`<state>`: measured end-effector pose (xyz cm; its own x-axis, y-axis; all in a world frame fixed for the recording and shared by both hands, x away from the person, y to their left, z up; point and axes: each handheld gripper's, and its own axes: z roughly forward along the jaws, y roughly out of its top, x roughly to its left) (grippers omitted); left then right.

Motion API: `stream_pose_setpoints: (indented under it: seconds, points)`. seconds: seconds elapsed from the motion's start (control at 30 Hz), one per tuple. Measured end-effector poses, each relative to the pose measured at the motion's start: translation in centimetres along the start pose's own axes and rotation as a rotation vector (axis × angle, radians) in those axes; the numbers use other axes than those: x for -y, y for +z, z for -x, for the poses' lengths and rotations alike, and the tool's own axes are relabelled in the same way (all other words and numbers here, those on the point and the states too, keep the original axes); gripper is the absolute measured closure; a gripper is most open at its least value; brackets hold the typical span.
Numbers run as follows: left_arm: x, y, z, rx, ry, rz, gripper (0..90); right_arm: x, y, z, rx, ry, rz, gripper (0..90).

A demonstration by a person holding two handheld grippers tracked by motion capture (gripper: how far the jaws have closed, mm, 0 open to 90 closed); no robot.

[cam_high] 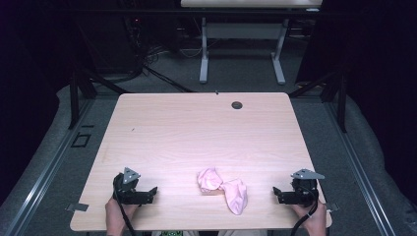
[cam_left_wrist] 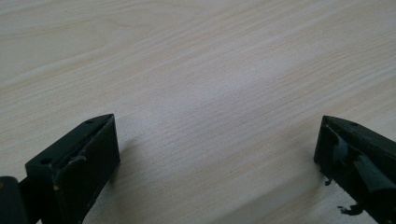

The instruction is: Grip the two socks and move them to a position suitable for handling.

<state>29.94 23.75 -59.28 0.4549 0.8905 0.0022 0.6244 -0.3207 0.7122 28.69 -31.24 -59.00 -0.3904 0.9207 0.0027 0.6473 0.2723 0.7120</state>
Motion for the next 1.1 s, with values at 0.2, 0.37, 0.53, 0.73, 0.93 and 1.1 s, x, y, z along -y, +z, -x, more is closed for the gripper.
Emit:
stream_pose_setpoints:
  seconds: [0.2,0.37,0.53,0.73,0.93,1.1]
  points:
    - [-0.02,0.01,-0.01,-0.005,-0.005,-0.002,0.0,-0.04,0.01,0.01,-0.002,0.006,-0.003,0.0]
    - [-0.03,0.01,-0.01,-0.008,-0.008,-0.002,0.0,-0.05,0.05,0.01,0.004,0.009,-0.001,0.0]
    - [-0.04,0.01,0.0,-0.011,-0.01,-0.002,0.0,-0.11,0.05,0.0,0.006,0.014,-0.003,0.5]
    - [-0.05,0.01,0.02,-0.017,-0.014,-0.002,0.0,-0.25,0.03,0.07,0.003,0.015,-0.015,1.1]
    - [-0.11,-0.07,-0.01,-0.026,-0.028,-0.013,0.0,-0.49,-0.01,0.01,-0.008,0.017,-0.03,1.8]
    - [-0.19,-0.29,0.13,-0.031,-0.055,0.004,0.2,-0.96,-0.83,-0.67,-0.035,0.02,-0.029,4.5]
